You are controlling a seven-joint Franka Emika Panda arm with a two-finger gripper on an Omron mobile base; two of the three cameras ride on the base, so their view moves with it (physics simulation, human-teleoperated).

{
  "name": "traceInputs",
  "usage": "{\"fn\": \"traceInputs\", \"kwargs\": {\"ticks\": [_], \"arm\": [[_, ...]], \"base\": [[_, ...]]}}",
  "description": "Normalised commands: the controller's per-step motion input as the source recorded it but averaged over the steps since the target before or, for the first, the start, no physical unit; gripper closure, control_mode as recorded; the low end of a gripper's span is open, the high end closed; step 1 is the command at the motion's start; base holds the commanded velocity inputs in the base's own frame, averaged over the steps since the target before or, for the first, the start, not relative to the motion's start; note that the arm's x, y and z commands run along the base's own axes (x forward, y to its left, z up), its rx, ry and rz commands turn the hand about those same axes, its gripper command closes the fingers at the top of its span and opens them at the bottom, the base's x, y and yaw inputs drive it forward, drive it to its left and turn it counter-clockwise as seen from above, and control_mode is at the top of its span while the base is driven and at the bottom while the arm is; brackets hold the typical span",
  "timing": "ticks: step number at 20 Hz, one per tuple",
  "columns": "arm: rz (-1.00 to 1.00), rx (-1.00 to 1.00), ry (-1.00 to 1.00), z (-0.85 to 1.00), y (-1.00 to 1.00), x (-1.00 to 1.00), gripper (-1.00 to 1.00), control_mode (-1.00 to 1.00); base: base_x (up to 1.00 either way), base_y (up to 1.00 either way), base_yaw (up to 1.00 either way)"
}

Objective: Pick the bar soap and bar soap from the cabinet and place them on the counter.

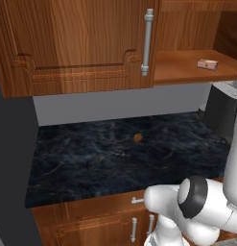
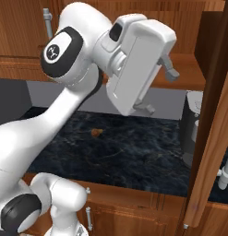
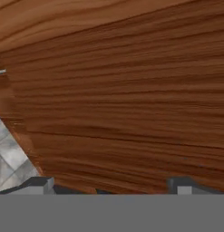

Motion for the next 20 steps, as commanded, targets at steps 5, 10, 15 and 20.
{"fn": "traceInputs", "kwargs": {"ticks": [5, 10, 15, 20], "arm": [[0.11, 0.00, -0.01, 0.00, 0.80, -0.27, -1.00, -1.00], [0.09, 0.02, -0.08, 0.00, 0.64, -0.20, -1.00, -1.00], [0.10, 0.11, -0.11, 0.00, 0.50, -0.22, -1.00, -1.00], [0.13, 0.17, -0.03, 0.00, 0.40, -0.24, -1.00, -1.00]], "base": [[0.00, 0.00, 0.00], [0.00, 0.00, 0.00], [0.00, 0.00, 0.00], [0.00, 0.00, 0.00]]}}
